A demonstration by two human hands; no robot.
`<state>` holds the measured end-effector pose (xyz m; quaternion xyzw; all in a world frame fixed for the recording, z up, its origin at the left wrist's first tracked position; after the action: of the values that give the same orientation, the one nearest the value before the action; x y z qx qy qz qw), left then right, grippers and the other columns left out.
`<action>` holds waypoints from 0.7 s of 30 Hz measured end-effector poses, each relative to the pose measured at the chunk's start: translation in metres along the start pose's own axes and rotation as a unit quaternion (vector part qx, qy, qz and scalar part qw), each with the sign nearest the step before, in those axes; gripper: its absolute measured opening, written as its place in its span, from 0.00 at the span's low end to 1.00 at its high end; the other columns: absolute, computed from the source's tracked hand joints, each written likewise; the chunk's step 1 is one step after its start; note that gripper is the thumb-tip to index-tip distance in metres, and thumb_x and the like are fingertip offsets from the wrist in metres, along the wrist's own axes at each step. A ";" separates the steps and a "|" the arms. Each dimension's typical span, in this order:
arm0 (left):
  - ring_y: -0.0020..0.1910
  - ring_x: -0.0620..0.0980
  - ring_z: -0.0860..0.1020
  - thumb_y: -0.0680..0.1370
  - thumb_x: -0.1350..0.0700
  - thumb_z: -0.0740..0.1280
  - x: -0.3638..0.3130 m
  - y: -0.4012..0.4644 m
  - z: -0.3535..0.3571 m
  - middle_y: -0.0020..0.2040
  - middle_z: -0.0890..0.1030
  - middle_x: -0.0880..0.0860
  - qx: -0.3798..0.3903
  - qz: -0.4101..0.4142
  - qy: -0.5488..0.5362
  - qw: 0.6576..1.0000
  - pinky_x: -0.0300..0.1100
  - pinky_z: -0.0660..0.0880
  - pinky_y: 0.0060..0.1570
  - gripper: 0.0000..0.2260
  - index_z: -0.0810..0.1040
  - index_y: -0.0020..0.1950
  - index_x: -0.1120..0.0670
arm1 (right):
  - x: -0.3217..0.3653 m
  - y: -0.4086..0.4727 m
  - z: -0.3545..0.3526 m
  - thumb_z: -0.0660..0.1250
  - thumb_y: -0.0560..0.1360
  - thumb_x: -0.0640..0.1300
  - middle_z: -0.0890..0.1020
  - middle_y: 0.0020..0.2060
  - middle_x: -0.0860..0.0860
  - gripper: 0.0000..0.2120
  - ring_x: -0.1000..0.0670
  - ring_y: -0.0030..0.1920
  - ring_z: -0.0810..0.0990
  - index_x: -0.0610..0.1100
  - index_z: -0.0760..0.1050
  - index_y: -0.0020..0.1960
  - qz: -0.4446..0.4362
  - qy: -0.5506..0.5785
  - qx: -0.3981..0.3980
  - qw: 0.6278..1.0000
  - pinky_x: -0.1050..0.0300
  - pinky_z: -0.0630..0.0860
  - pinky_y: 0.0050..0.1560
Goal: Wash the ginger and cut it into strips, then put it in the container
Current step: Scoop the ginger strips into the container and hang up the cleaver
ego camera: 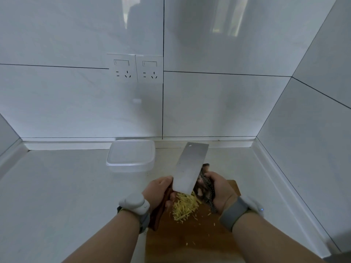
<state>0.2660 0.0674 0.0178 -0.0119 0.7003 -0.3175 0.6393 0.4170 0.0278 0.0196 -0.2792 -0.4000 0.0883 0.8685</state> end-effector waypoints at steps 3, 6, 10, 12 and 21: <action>0.21 0.50 0.68 0.82 0.50 0.55 -0.006 0.009 -0.013 0.28 0.75 0.53 -0.062 0.023 0.032 0.997 0.39 0.68 0.24 0.16 0.71 0.40 0.58 | -0.014 -0.002 0.006 0.51 0.82 0.38 0.76 0.31 0.42 0.13 0.46 0.19 0.72 0.37 0.74 0.53 0.016 -0.065 0.024 0.997 0.60 0.72 0.19; 0.21 0.52 0.71 0.81 0.50 0.55 -0.011 0.013 -0.025 0.28 0.76 0.55 -0.137 0.064 0.069 0.986 0.44 0.71 0.26 0.17 0.71 0.38 0.58 | -0.021 -0.003 0.004 0.52 0.81 0.36 0.74 0.34 0.42 0.13 0.48 0.20 0.71 0.42 0.75 0.55 0.016 -0.103 0.029 0.994 0.60 0.72 0.18; 0.21 0.52 0.71 0.82 0.51 0.54 -0.011 0.010 -0.028 0.27 0.77 0.56 -0.218 0.120 0.100 0.963 0.41 0.70 0.23 0.17 0.70 0.38 0.59 | -0.006 -0.005 -0.012 0.55 0.80 0.36 0.74 0.33 0.44 0.11 0.48 0.24 0.71 0.45 0.75 0.48 -0.033 -0.267 -0.053 0.962 0.57 0.71 0.21; 0.20 0.51 0.71 0.83 0.51 0.54 -0.008 0.006 -0.029 0.27 0.77 0.56 -0.242 0.139 0.112 0.954 0.40 0.70 0.22 0.18 0.69 0.38 0.60 | 0.005 -0.003 -0.015 0.56 0.80 0.35 0.74 0.34 0.42 0.11 0.48 0.26 0.70 0.42 0.74 0.43 -0.092 -0.384 -0.074 0.916 0.53 0.70 0.27; 0.20 0.48 0.71 0.82 0.51 0.56 -0.001 -0.003 -0.038 0.27 0.77 0.54 -0.265 0.167 0.144 0.939 0.40 0.71 0.22 0.17 0.70 0.37 0.59 | 0.038 -0.009 -0.094 0.61 0.79 0.39 0.82 0.53 0.43 0.14 0.42 0.46 0.80 0.46 0.75 0.63 -0.232 -0.489 -0.330 0.774 0.53 0.77 0.46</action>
<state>0.2306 0.0816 0.0191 -0.0178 0.8354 -0.0069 0.5492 0.5110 -0.0044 0.0001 -0.3663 -0.8278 -0.1285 0.4051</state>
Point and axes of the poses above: each hand's wrist, its own y-axis towards the middle knuckle, its own z-axis out of the palm, x = y × z, the point moved 8 cm from there along y, towards the middle knuckle
